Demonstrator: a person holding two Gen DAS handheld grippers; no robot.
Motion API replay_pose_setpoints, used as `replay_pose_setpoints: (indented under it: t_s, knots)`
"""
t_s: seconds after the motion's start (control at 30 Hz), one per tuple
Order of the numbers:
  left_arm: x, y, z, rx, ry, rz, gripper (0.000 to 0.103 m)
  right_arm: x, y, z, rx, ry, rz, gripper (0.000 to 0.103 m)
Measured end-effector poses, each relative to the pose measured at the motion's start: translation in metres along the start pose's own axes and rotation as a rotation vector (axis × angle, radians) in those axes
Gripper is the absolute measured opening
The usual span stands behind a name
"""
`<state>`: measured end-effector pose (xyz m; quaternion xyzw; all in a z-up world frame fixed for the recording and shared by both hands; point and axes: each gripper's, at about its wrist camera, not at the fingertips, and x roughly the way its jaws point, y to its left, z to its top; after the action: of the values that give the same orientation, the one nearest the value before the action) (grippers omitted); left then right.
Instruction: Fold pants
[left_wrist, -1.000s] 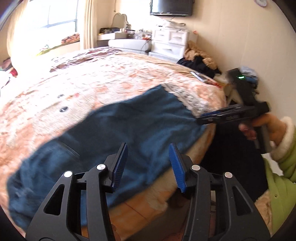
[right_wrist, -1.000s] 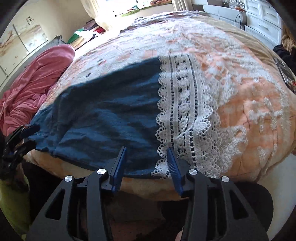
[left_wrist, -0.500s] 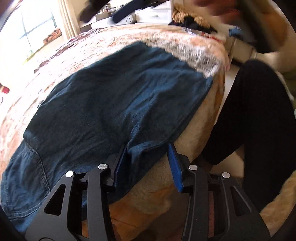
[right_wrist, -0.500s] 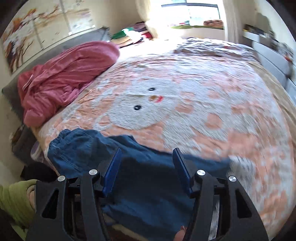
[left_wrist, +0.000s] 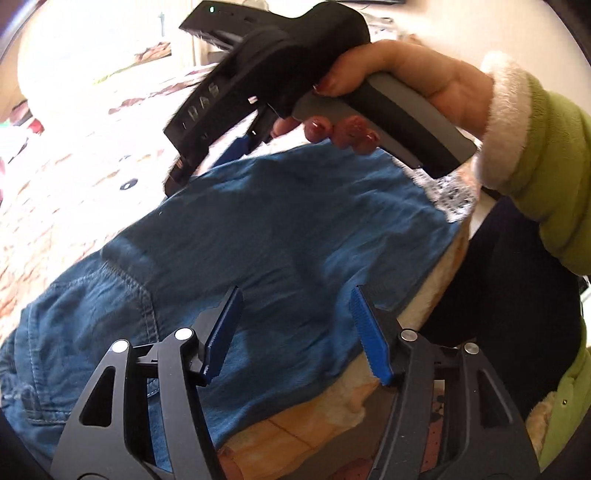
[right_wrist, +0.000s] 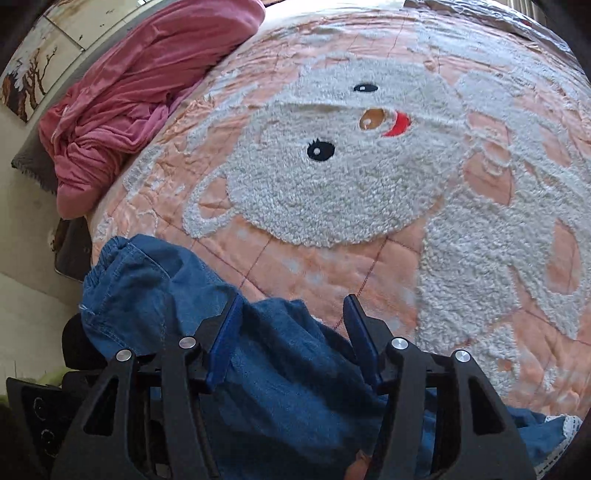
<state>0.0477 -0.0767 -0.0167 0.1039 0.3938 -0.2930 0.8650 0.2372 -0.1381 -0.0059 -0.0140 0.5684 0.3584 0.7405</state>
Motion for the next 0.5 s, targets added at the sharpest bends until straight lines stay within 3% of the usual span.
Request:
replay_pose_setpoints:
  t_s: [0.03,0.07,0.17,0.3,0.4,0.5]
  knots:
    - [0.002,0.002,0.001,-0.015,0.005,-0.002,0.053,0.005,0.001,-0.002,0.001,0.014,0.017,0.02]
    - [0.004,0.003,0.002,-0.026,0.008,-0.002,0.054,0.008,0.004,-0.005,-0.004,0.018,0.046,0.012]
    - [0.012,0.009,0.002,-0.052,0.034,0.008,0.056,-0.001,0.016,-0.012,-0.033,-0.047,0.035,0.006]
    - [0.024,0.015,0.005,-0.103,0.069,0.021,0.056,-0.044,0.013,0.004,0.017,-0.271,-0.009,0.005]
    - [0.029,0.015,0.008,-0.116,0.077,0.024,0.058,-0.039,0.005,0.015,0.021,-0.297,-0.114,0.0]
    - [0.03,0.015,0.01,-0.109,0.078,0.034,0.059,-0.025,-0.015,0.017,0.084,-0.259,-0.094,0.0]
